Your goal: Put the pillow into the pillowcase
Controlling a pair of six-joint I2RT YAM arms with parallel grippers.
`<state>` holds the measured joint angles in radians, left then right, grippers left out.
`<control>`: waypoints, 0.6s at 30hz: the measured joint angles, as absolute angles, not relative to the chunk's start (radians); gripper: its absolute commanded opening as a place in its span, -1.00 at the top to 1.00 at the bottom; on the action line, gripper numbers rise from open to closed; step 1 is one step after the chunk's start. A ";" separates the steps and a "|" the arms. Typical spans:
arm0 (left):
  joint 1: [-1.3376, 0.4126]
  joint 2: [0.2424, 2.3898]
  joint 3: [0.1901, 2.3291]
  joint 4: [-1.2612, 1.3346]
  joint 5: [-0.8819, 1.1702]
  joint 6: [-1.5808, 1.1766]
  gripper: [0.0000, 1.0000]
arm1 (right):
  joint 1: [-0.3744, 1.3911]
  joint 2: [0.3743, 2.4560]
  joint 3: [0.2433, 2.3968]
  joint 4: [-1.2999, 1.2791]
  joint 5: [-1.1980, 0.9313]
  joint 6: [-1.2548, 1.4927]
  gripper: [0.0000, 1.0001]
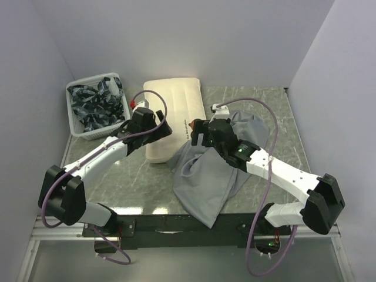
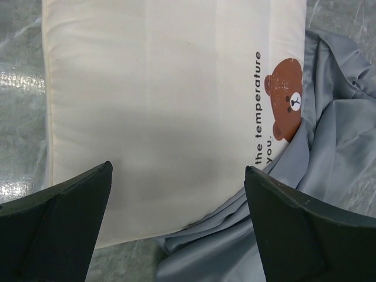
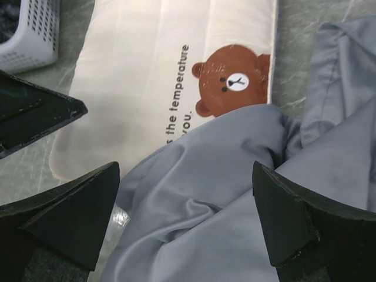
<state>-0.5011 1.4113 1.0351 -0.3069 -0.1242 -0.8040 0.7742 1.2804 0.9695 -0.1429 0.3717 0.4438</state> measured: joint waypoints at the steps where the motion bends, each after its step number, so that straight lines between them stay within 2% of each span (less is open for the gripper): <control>1: -0.502 1.402 1.015 -0.295 -0.124 -0.809 -0.99 | 0.774 1.286 0.967 -0.142 0.356 0.444 -0.99; 5: -0.528 1.351 0.918 -0.279 -0.124 -0.825 -0.99 | 0.773 1.316 0.953 -0.147 0.313 0.453 -0.97; 11: -0.678 1.333 0.873 -0.277 -0.152 -0.837 -0.99 | 0.742 1.354 0.947 -0.150 0.274 0.484 -0.90; 18: -0.695 1.354 0.819 -0.219 -0.146 -0.852 -0.92 | 0.635 1.504 0.978 -0.142 0.188 0.533 -0.82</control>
